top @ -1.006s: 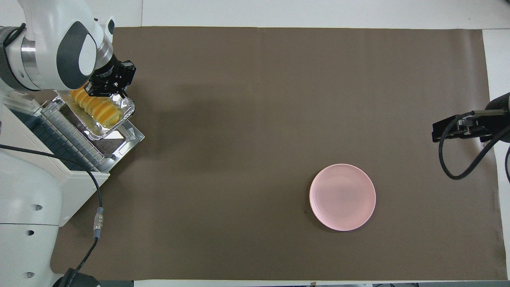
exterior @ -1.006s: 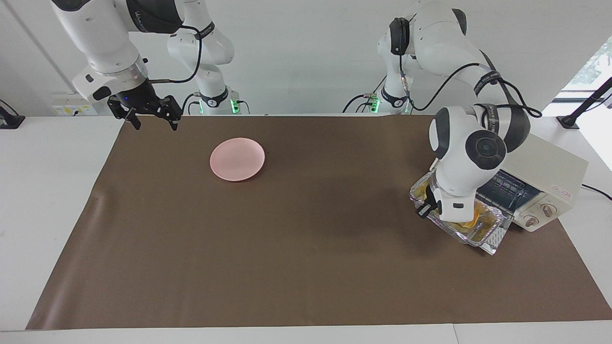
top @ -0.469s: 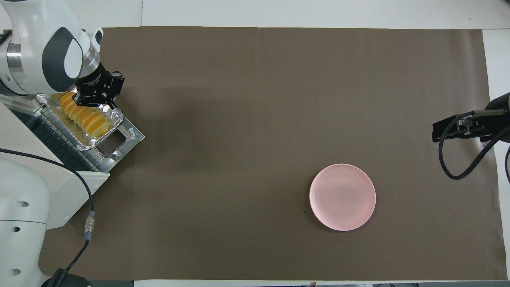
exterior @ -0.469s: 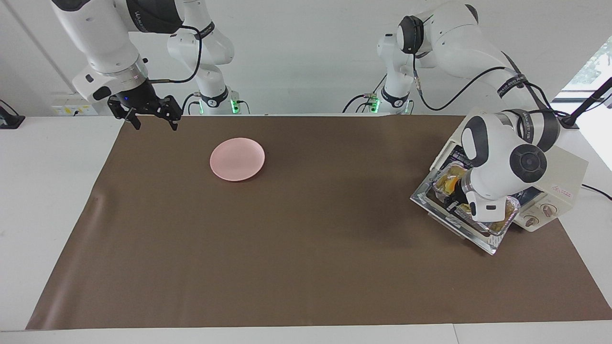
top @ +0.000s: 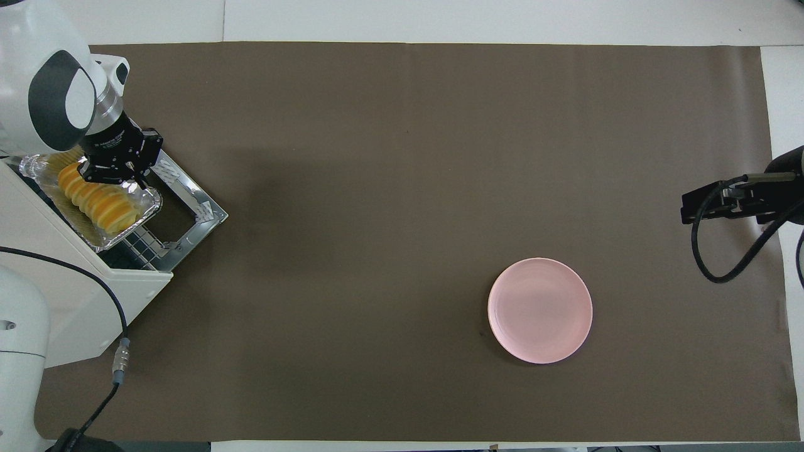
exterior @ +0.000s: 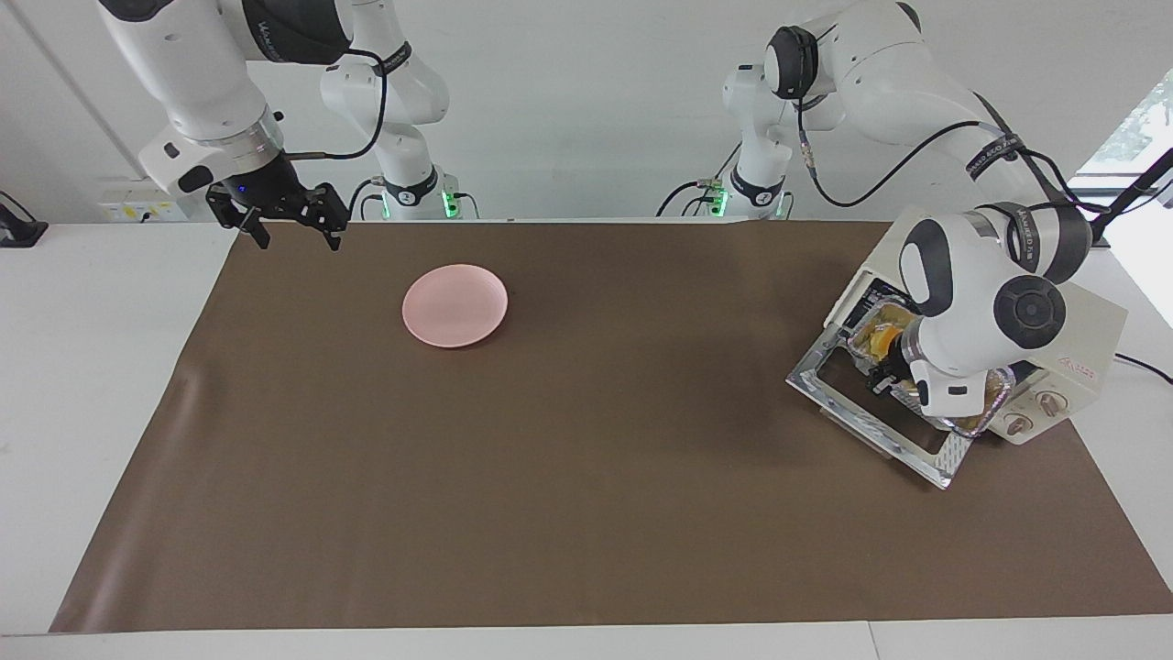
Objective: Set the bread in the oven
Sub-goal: 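Carry the foil tray with the left gripper into the toaster oven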
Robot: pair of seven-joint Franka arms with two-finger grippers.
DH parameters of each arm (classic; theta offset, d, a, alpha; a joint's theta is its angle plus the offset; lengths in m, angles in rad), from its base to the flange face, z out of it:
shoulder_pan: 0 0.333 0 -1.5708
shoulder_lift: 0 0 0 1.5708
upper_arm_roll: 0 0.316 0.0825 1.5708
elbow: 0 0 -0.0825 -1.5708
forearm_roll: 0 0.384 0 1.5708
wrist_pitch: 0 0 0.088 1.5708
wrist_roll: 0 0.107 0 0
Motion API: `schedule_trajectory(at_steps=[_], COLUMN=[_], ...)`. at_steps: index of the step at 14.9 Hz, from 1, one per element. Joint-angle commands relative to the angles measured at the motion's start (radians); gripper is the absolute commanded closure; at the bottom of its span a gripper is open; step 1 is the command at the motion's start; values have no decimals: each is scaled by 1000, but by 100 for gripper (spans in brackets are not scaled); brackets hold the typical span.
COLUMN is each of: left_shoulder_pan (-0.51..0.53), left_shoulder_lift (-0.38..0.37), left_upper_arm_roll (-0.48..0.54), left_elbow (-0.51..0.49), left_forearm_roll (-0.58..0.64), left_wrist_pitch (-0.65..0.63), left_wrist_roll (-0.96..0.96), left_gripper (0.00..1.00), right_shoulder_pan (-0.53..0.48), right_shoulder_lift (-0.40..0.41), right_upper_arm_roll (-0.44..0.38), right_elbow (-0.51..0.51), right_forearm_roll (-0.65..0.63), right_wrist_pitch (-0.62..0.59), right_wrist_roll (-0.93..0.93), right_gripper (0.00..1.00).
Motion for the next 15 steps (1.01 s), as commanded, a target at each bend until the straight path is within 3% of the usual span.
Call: schedule_trajectory(at_steps=[1, 15], left_shoulder_pan=[-6, 31], left_shoulder_lift=[-53, -131], left_upper_arm_roll=[15, 26], left_elbow=[-57, -213], left_forearm_roll=[30, 33], left_wrist_pitch=[-6, 80], left_wrist_roll=[16, 9], left_gripper=[100, 100], right_shoulder_pan=[-14, -14], right_shoulder_lift=[-18, -18], right_upper_arm_roll=[7, 7], right_elbow=[-18, -18], right_forearm_roll=[15, 15], right_wrist_pitch=[-8, -8], right_wrist_roll=[-15, -15], right_gripper=[0, 0])
